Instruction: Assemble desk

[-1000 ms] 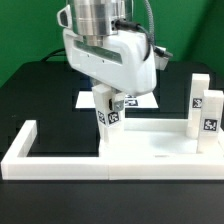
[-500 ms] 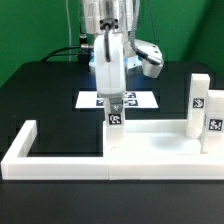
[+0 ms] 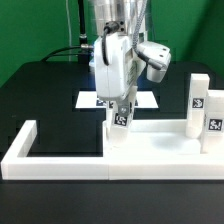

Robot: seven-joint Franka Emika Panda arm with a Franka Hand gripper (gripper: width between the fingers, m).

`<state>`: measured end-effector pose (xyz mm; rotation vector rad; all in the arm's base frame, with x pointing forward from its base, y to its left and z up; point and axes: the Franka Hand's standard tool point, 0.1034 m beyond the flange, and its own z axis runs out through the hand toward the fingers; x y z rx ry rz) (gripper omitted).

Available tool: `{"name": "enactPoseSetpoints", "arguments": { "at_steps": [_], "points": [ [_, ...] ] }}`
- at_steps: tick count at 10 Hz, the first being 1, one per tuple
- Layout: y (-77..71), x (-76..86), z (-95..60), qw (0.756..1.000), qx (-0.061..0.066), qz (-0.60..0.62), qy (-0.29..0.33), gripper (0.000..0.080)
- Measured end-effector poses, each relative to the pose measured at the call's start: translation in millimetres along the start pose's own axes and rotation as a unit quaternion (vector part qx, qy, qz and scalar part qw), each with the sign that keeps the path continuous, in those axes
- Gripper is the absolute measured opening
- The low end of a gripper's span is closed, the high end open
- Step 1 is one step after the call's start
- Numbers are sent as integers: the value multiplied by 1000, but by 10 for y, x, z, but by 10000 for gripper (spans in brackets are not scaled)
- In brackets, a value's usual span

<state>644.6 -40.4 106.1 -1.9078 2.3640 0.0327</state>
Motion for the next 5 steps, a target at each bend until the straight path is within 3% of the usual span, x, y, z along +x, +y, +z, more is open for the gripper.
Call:
{"name": "enactPoseSetpoints", "arguments": {
  "at_steps": [1, 2, 5],
  "points": [
    [16, 35, -20, 997, -12, -82, 8, 514],
    [15, 41, -24, 982, -16, -190, 18, 618],
    [37, 20, -5, 952, -21, -306, 19, 643]
  ]
}}
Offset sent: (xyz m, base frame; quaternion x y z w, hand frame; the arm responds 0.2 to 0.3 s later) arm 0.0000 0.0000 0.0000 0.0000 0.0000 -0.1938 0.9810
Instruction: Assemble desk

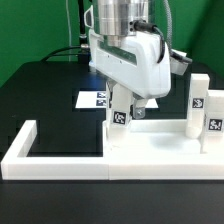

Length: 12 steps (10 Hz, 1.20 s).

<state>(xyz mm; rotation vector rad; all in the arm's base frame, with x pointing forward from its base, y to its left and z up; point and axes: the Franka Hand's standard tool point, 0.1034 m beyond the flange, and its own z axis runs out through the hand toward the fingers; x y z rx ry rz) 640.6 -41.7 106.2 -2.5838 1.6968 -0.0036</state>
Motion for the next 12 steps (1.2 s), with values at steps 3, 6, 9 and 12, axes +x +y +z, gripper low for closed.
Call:
{"name": "enactPoseSetpoints", "arguments": {
  "at_steps": [3, 6, 9, 12],
  "points": [
    [17, 51, -39, 980, -12, -200, 14, 649],
    [58, 82, -28, 958, -7, -284, 30, 649],
    [57, 81, -22, 970, -6, -241, 30, 291],
    [62, 98, -18, 990, -3, -136, 31, 290]
  ]
}}
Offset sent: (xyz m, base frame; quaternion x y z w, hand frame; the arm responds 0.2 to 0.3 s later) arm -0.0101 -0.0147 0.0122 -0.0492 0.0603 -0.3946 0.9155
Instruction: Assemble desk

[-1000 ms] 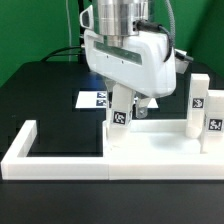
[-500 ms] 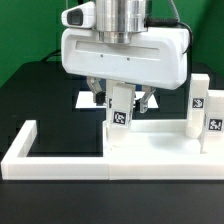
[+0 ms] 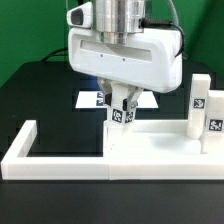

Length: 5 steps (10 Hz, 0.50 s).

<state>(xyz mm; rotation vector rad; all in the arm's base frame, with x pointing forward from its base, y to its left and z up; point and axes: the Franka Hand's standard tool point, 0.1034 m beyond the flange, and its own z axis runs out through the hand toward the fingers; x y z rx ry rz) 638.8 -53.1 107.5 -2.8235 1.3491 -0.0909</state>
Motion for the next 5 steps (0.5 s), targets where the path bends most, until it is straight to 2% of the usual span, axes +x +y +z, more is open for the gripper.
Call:
{"name": "enactPoseSetpoints", "arguments": {
  "at_steps": [2, 3, 5],
  "points": [
    [1, 14, 4, 994, 0, 106, 0, 290],
    [13, 21, 7, 985, 4, 171, -4, 290],
    [41, 29, 17, 952, 21, 304, -24, 290]
  ]
}}
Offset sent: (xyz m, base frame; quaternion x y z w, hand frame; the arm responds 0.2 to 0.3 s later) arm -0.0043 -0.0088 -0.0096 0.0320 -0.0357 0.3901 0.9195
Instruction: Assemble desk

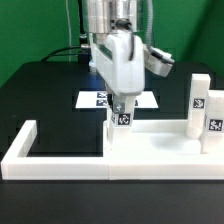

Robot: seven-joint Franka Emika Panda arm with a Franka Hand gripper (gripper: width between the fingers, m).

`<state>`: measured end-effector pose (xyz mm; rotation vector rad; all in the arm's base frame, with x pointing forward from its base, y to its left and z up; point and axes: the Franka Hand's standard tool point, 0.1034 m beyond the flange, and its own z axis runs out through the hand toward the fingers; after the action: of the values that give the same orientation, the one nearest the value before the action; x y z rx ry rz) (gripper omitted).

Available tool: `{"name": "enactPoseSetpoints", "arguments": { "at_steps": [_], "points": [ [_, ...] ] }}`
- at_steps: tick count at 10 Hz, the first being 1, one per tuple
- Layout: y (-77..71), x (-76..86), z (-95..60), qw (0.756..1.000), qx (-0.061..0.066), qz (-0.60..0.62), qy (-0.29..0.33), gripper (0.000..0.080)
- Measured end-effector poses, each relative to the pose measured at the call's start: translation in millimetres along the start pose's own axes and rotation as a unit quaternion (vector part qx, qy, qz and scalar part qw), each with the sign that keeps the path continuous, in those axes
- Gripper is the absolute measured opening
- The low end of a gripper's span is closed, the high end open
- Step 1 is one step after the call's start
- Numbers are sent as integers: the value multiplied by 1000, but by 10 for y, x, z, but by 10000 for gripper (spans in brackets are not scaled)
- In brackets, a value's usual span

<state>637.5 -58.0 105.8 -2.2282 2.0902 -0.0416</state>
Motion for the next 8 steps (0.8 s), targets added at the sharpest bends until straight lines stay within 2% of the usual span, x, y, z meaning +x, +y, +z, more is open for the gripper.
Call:
{"name": "enactPoseSetpoints", "arguments": {
  "at_steps": [2, 4, 5, 6, 7, 8],
  "points": [
    [18, 20, 6, 992, 18, 123, -25, 290],
    [19, -2, 6, 982, 20, 185, -31, 290],
    [20, 2, 6, 983, 20, 178, -30, 295],
    [28, -22, 13, 991, 13, 130, -24, 295],
    [30, -84, 18, 998, -1, 61, -11, 508],
    [18, -118, 26, 1000, -2, -17, -7, 605]
  ]
}}
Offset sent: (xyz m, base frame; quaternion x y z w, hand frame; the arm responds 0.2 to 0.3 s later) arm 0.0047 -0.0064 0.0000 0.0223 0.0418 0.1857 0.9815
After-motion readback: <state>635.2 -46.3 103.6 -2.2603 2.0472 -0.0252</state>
